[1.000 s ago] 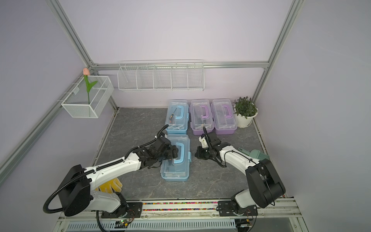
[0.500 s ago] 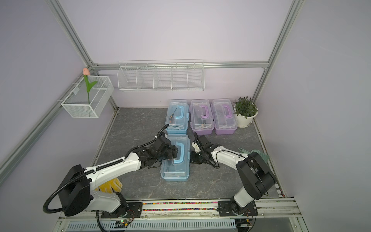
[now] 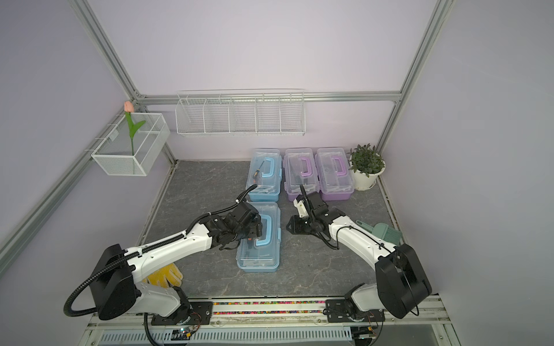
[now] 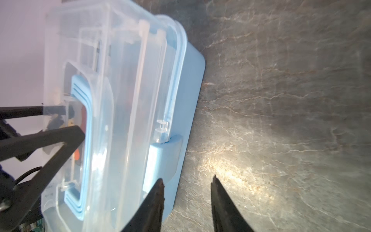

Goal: Close toolboxes
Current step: Move the toolbox to the center of the board.

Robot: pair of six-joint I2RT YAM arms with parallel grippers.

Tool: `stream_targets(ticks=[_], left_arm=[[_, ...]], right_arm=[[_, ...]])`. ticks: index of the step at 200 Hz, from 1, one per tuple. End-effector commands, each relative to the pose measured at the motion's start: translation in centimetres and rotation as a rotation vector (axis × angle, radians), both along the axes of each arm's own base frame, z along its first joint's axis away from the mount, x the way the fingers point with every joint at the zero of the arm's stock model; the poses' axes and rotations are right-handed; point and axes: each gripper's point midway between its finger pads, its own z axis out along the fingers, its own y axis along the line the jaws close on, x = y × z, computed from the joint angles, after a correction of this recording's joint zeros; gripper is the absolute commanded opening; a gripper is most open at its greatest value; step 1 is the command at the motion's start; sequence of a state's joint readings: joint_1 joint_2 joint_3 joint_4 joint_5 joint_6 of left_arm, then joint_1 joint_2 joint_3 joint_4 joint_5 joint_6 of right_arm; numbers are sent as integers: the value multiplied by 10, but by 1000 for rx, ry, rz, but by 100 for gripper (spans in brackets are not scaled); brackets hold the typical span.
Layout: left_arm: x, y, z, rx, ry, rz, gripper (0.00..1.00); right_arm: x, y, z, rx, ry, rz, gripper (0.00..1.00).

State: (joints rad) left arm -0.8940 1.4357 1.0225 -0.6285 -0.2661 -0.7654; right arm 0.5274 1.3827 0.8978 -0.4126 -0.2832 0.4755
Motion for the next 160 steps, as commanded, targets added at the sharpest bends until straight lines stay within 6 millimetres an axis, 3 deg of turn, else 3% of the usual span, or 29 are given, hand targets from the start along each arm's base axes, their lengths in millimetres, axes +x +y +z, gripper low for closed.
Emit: stream_targets(ticks=[1, 37, 82, 97, 116, 160], left_arm=[[-28, 74, -38, 365, 167, 2, 55], [-4, 119, -22, 437, 187, 69, 29], [24, 172, -11, 501, 234, 134, 24], [37, 185, -9, 513, 245, 146, 18], [61, 199, -7, 502, 247, 157, 8], [139, 222, -9, 481, 196, 163, 0]], right_arm=[[-2, -9, 9, -14, -34, 12, 44], [-7, -25, 28, -34, -92, 5, 47], [-4, -32, 39, -5, -117, -39, 48], [-3, -32, 42, 7, -124, -46, 48], [-7, -35, 33, 2, -109, -46, 48], [-10, -35, 34, 19, -113, -55, 48]])
